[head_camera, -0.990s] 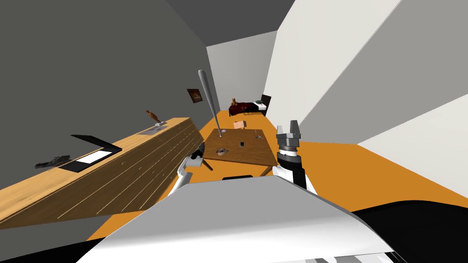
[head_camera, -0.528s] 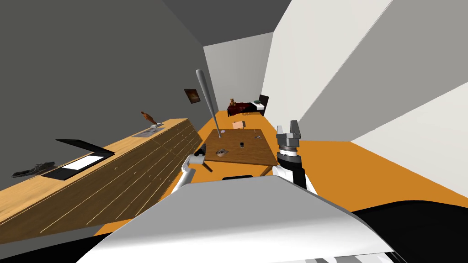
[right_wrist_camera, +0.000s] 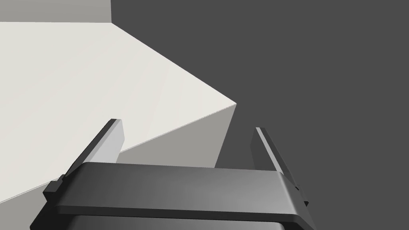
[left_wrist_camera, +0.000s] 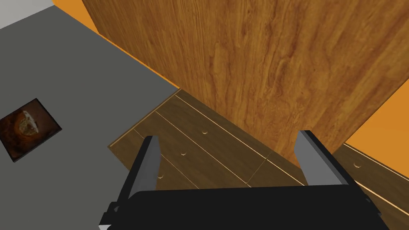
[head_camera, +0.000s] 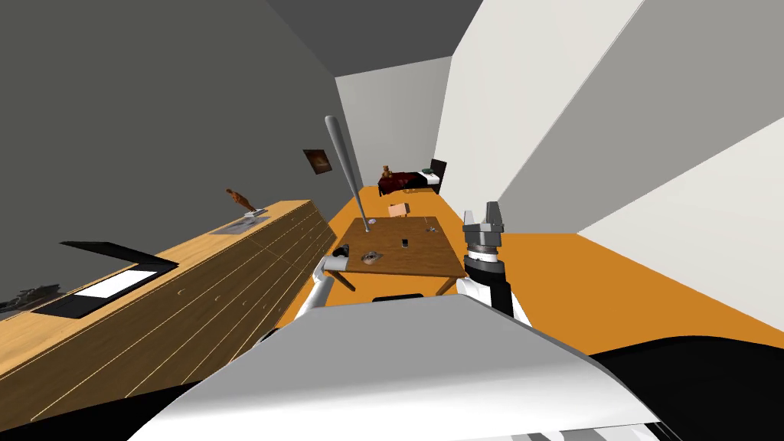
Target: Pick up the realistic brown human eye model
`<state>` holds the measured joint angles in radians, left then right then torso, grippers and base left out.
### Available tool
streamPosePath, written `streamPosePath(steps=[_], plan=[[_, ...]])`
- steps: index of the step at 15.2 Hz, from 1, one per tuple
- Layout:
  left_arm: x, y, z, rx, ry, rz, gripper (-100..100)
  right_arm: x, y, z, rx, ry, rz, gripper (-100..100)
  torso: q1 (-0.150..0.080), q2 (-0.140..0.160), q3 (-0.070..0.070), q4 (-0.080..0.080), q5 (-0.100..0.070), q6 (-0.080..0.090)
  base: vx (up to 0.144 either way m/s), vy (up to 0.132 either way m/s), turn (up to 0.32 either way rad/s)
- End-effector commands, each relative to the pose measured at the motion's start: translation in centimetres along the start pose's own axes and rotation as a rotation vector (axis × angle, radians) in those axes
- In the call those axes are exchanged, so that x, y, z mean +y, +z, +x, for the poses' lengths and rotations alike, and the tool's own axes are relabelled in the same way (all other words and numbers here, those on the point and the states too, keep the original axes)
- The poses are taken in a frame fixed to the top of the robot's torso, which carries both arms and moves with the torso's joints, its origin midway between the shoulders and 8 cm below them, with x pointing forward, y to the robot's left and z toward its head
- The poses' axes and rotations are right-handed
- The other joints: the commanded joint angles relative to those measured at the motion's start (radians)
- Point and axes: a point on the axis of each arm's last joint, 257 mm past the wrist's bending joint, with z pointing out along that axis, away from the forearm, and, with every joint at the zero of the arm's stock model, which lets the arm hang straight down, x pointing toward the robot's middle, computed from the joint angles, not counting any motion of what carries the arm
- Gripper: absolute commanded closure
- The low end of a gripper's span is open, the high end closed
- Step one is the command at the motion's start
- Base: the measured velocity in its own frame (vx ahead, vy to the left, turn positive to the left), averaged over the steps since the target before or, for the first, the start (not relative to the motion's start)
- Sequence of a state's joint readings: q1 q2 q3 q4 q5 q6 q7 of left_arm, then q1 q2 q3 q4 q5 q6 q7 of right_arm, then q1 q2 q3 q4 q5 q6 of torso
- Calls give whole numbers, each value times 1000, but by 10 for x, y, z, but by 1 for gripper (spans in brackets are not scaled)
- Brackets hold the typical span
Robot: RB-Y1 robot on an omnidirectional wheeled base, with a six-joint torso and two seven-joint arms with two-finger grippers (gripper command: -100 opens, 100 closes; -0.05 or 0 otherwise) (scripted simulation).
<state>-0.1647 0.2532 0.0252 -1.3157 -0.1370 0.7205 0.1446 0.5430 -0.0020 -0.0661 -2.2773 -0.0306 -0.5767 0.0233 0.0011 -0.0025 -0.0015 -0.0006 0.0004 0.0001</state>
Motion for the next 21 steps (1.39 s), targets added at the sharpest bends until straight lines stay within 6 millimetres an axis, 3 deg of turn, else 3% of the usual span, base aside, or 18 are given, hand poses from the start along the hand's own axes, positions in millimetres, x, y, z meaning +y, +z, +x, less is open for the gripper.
streamPosePath(steps=[1,6,8,10,12,13,15,16,18,19,21], plan=[[12,4,16,15,-14,-61,-100,0,0,0,0,0,0,0,0,0,0,0,0,0,20,32,-65],[24,5,44,47,-33,-135,-100,0,0,0,0,0,0,0,0,0,0,0,0,0,18,32,-55],[33,2,78,88,-48,-199,-100,0,0,0,0,0,0,0,0,0,0,0,0,0,17,32,-67],[33,2,78,88,-48,-199,-100,0,0,0,0,0,0,0,0,0,0,0,0,0,16,29,-28],[40,-4,115,135,-62,-249,-100,0,0,0,0,0,0,0,-1,0,0,0,0,0,10,24,-38],[40,-4,115,136,-62,-249,-100,0,0,0,0,0,0,0,-1,0,0,0,0,0,12,23,-50],[44,-13,153,187,-75,-283,-100,0,0,0,0,0,0,0,-1,1,0,0,0,0,13,20,-27],[43,-14,155,190,-76,-284,-100,0,0,0,0,0,0,0,-1,1,0,0,0,0,9,14,-20],[45,-22,182,229,-85,-300,-100,0,0,0,0,0,0,0,-2,1,0,0,0,0,6,12,-16],[44,-18,169,210,-81,-289,-100,0,0,0,0,0,0,0,-2,1,1,0,0,0,3,5,-10],[55,-14,169,209,-88,-293,-100,0,0,0,0,0,0,0,-2,1,1,0,0,0,27,0,-43]])
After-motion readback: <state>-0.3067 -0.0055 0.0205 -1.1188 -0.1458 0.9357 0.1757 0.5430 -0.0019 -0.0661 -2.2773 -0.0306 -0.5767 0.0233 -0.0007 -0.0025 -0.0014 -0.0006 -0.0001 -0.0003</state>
